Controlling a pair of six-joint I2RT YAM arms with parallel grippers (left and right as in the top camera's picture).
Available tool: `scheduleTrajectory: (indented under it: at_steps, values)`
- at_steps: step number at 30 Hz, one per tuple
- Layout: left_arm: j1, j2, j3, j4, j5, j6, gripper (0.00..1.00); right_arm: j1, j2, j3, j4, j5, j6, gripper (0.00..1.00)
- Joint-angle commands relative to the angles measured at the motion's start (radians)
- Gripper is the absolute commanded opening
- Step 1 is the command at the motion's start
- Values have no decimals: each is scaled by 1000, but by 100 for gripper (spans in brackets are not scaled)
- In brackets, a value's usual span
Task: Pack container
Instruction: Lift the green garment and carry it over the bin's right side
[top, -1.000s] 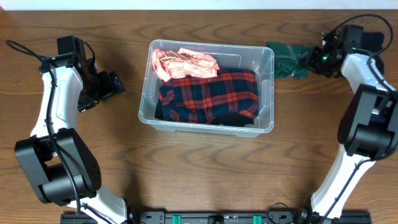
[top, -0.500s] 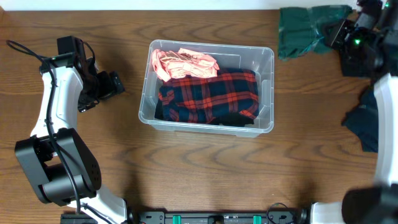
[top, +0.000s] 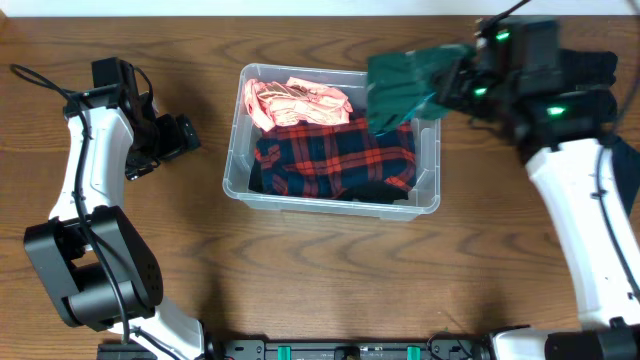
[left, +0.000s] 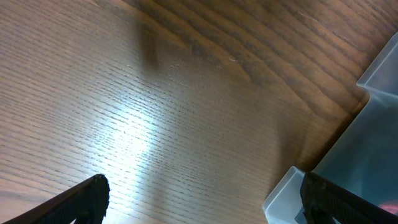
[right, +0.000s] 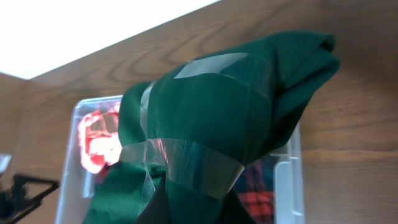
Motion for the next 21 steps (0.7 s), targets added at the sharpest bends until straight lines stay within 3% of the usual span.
scheduleTrajectory:
  at_steps: [1,10,13,18,21]
  values:
    - [3,2,-5,-3,-5,6,98,45,8,-79,64,121,139,1]
    - [3,2,-5,-3,-5,6,98,51,10,-277,285,122,180,1]
    - [3,2,-5,-3,-5,6,98,53,11,-303,330,121,133,11]
    - [3,2,-5,-3,-5,6,98,53,11,-304,336,101,78,4]
    - [3,2,-5,-3,-5,6,98,53,11,-304,361,64,47,6]
